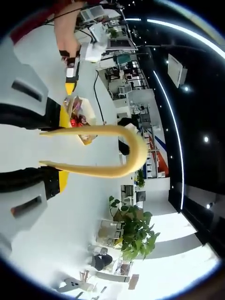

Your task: Place the target food into the container with the food tongs after gripping and lifting it, then release it inside without dropping or visibly crushing the food.

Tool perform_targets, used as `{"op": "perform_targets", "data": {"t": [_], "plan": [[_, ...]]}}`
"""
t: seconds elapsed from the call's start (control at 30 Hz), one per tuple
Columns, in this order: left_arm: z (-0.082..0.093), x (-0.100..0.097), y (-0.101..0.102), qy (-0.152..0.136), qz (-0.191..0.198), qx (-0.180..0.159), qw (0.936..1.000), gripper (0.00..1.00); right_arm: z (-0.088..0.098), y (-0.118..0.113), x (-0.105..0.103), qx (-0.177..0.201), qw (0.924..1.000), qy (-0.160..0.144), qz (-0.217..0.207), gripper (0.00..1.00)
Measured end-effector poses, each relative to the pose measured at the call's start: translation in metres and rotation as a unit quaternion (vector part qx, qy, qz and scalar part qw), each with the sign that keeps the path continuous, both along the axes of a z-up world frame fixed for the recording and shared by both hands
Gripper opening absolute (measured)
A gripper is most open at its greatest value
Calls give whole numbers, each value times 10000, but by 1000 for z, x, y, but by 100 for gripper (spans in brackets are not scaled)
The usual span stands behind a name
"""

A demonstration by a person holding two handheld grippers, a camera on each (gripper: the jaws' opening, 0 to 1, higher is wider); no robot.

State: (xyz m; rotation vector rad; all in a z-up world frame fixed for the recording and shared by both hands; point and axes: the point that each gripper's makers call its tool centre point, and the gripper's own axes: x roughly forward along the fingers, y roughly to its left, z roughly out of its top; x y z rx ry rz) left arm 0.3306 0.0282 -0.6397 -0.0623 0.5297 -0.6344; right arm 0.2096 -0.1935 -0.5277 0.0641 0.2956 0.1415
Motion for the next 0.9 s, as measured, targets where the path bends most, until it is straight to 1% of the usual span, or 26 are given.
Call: {"op": "perform_targets", "data": {"t": [0.03,0.1,0.23,0.3,0.37,0.43,0.5,0.57,0.63,0.67,0.7,0.73,0.77,0.8,0.9], "plan": [[-1,2,0,-40,-10,87,10000,36,-1,-1,0,14,10000,24,-1,27],[-1,6,-2,-73,-8,147,9999,37,-3,-3,2,2,10000,66,8,27],[-4,8,-5,-67,105,195,9997,39,-5,-6,8,11,9999,109,18,27],[-8,10,-7,-17,187,169,9997,42,-6,-5,10,17,9999,126,46,27],[-12,14,-10,-39,192,154,9997,42,-7,-4,12,-13,9999,142,74,27],[-17,16,-11,-84,164,263,9995,42,-8,-3,14,-28,9998,156,106,27],[-24,15,-10,-17,157,432,9989,41,-8,-3,15,-57,9998,168,133,27],[-27,16,-8,-27,218,514,9984,39,-8,-4,15,-58,9998,165,125,26],[-26,20,-7,-138,197,640,9977,39,-10,-5,16,-83,9997,211,132,26],[-26,20,-9,-230,96,766,9967,39,-13,-6,16,-151,9994,293,134,25],[-28,20,-8,-251,29,917,9955,37,-14,-6,16,-176,9993,293,143,25],[-30,19,-8,-259,-4,975,9949,35,-14,-6,16,-176,9993,295,143,25],[-30,19,-6,-331,-52,1097,9934,33,-14,-5,15,-162,9993,300,142,25],[-29,17,-6,-325,-56,1110,9933,30,-14,-6,15,-142,9994,307,120,25],[-29,18,-3,-355,-115,1142,9928,29,-16,-7,14,-156,9993,333,101,25]]}}
